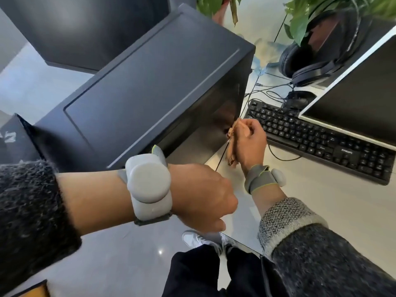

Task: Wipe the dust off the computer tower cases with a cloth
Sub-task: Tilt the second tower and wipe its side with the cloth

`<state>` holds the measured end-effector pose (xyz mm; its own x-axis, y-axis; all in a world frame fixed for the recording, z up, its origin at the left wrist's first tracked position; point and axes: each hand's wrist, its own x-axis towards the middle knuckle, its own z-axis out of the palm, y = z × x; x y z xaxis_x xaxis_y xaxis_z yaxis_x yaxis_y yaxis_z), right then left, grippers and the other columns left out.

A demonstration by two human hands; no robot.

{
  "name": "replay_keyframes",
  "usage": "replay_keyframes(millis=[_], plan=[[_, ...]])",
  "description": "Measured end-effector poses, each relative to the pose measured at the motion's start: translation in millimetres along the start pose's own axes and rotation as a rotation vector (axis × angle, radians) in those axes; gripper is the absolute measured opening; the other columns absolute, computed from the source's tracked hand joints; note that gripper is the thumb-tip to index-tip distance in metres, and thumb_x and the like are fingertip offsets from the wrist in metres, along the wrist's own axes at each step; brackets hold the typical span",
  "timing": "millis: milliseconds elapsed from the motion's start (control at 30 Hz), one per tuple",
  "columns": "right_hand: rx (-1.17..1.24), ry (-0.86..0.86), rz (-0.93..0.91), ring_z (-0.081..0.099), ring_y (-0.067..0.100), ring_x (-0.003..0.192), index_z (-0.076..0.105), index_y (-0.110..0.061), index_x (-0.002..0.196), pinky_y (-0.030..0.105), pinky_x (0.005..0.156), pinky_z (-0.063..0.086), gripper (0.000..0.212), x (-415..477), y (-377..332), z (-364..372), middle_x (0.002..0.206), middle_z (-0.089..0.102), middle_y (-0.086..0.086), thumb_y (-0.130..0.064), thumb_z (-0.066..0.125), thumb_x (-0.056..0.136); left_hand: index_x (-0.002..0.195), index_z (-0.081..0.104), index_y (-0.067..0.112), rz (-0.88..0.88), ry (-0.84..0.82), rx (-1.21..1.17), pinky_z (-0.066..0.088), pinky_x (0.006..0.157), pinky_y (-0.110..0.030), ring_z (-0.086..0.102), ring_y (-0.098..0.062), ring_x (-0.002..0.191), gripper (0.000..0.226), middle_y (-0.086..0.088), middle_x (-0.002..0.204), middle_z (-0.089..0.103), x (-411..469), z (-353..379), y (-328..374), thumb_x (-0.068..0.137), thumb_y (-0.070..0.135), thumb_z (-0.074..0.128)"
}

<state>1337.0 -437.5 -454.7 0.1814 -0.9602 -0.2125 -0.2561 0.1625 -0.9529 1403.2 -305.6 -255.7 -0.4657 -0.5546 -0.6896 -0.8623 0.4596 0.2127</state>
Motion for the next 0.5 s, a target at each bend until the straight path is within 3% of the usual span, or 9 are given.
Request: replay_keyframes(millis=[67, 133, 233, 333, 433, 500], plan=[[0.0, 0.016, 0.046, 0.067, 0.006, 0.07, 0.068, -0.018, 0.089, 0.026, 0.072, 0.056, 0.009, 3.6, 7.7, 4.9, 0.075, 0.071, -0.006, -0.013, 0.064, 0.096, 0.076, 0.037, 0.02, 0.004, 0.006, 0.026, 0.042, 0.065, -0.035, 0.042, -0.02, 0.067, 0.037, 0.003, 0.074, 0.035, 0.9, -6.7, -5.6, 0.105, 0.042, 0.043], [-0.049, -0.011, 0.152, 0.069, 0.019, 0.078, 0.068, -0.019, 0.085, 0.03, 0.075, 0.054, 0.011, 5.2, 21.0, 12.5, 0.076, 0.072, -0.006, -0.019, 0.063, 0.095, 0.081, 0.042, 0.019, -0.007, -0.132, 0.003, 0.051, 0.071, -0.039, 0.049, -0.023, 0.074, 0.034, 0.003, 0.077, 0.037, 1.6, -5.2, -8.5, 0.106, 0.041, 0.044], [-0.082, -0.028, 0.209, 0.065, 0.013, 0.074, 0.071, -0.018, 0.085, 0.027, 0.074, 0.049, 0.014, 7.7, 24.5, 11.2, 0.073, 0.069, -0.011, -0.018, 0.063, 0.097, 0.095, 0.046, 0.017, -0.039, -0.301, 0.023, 0.057, 0.082, -0.045, 0.06, -0.03, 0.091, 0.028, -0.003, 0.091, 0.047, 3.5, -1.4, -7.0, 0.107, 0.042, 0.045], [0.039, 0.013, 0.121, 0.064, 0.0, 0.065, 0.074, -0.012, 0.092, 0.025, 0.071, 0.053, 0.011, 8.2, 15.3, 6.1, 0.075, 0.072, -0.005, -0.017, 0.066, 0.097, 0.097, 0.051, 0.016, -0.032, -0.25, 0.051, 0.057, 0.079, -0.043, 0.062, -0.029, 0.09, 0.03, -0.007, 0.102, 0.058, 5.6, 3.3, -6.7, 0.107, 0.043, 0.043], [0.027, 0.047, 0.05, 0.068, 0.009, 0.082, 0.076, -0.019, 0.097, 0.033, 0.083, 0.058, 0.011, 10.4, 16.3, 5.6, 0.087, 0.075, -0.005, -0.025, 0.067, 0.097, 0.108, 0.061, 0.014, -0.024, -0.13, 0.058, 0.056, 0.077, -0.04, 0.061, -0.027, 0.086, 0.034, -0.004, 0.097, 0.058, 0.7, 2.1, -7.5, 0.107, 0.043, 0.043], [-0.037, 0.024, 0.098, 0.067, 0.01, 0.087, 0.078, -0.022, 0.099, 0.031, 0.087, 0.055, 0.012, 10.6, 25.6, 7.0, 0.09, 0.075, -0.007, -0.025, 0.067, 0.098, 0.106, 0.061, 0.018, 0.025, 0.051, 0.064, 0.052, 0.07, -0.036, 0.055, -0.024, 0.078, 0.031, 0.001, 0.09, 0.051, -11.7, -3.4, -13.8, 0.106, 0.043, 0.044]])
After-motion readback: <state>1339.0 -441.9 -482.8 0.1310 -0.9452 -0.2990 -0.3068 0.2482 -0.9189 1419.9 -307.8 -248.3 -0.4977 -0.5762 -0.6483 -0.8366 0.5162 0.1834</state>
